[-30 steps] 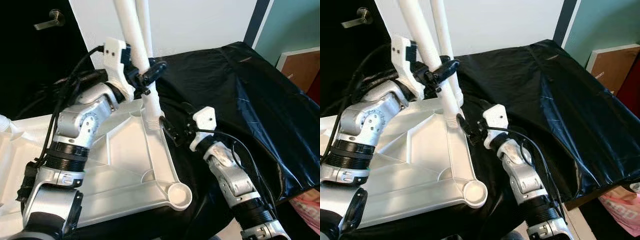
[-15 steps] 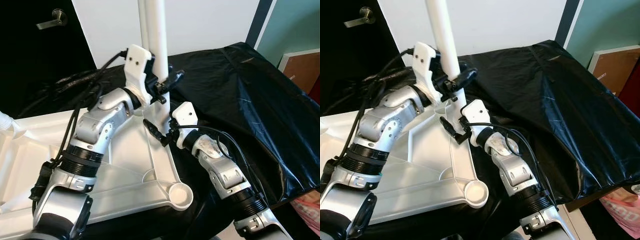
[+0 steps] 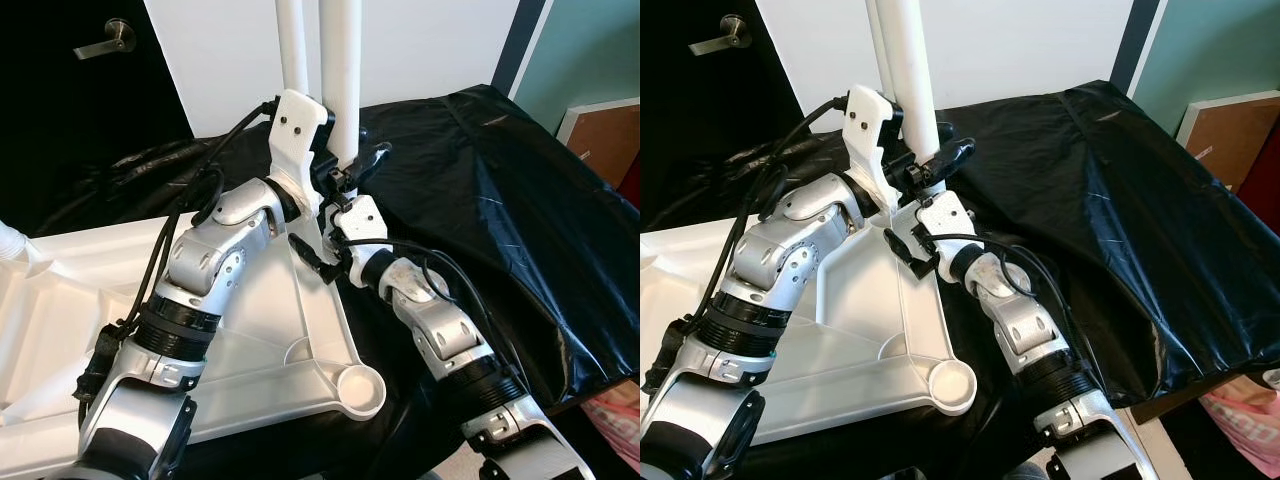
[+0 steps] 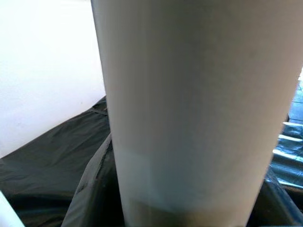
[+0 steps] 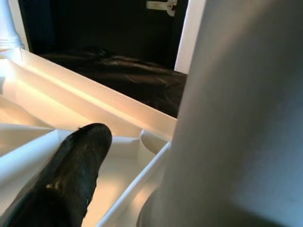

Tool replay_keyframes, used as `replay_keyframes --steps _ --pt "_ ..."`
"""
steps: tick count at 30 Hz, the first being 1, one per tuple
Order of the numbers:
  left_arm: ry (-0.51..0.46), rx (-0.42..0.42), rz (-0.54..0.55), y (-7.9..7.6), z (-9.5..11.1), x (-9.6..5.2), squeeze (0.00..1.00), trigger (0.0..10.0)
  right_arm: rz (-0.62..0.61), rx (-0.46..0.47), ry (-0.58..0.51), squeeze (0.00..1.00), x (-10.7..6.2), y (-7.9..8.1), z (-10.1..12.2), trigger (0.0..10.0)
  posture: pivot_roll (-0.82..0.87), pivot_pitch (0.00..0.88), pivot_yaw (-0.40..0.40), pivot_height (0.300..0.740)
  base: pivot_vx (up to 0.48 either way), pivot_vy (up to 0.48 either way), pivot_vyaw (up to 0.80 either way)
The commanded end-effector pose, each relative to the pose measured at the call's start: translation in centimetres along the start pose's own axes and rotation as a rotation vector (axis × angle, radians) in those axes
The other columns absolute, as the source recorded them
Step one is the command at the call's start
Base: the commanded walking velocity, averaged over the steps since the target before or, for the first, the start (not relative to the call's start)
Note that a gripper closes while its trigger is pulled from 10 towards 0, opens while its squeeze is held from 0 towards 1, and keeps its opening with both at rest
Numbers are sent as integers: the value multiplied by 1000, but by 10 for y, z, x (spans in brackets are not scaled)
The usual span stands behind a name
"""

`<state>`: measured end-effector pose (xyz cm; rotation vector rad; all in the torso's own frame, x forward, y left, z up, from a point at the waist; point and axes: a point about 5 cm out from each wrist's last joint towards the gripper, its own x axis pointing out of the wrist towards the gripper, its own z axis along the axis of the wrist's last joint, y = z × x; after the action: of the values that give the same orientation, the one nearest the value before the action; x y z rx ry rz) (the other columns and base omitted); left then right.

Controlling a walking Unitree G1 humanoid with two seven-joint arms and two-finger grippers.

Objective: Building children table

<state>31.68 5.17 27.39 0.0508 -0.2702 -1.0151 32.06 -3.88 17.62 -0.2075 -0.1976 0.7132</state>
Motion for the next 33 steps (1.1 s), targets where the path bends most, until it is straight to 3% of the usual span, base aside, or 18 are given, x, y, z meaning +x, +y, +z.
replay_keyframes --steps 1,19,20,21,22,32,33 --pt "-16 5 -59 -12 1 4 0 10000 5 -17 -17 0 5 1 5 10000 -69 2 30 740 0 0 0" --pt "32 43 -57 -11 -8 5 0 10000 1 -26 -33 0 4 -2 9 10000 -76 19 36 740 0 0 0" --pt "34 46 -62 -12 -8 5 0 10000 -3 -26 -33 0 4 -3 9 4078 -76 21 37 740 0 0 0" --pt "34 46 -62 -12 -8 5 0 10000 -3 -26 -33 0 4 -3 9 4078 -76 21 37 740 0 0 0" --pt "37 53 -67 -14 -9 5 0 10000 -9 -25 -35 0 5 -3 9 0 -77 23 37 740 0 0 0" --pt "47 66 -76 -16 -11 6 0 10000 -24 -30 -45 0 5 -4 10 0 -75 26 42 740 0 0 0" --pt "47 68 -74 -15 -11 5 0 10000 -33 -24 -47 0 5 -4 10 10000 -73 28 42 740 0 0 0"
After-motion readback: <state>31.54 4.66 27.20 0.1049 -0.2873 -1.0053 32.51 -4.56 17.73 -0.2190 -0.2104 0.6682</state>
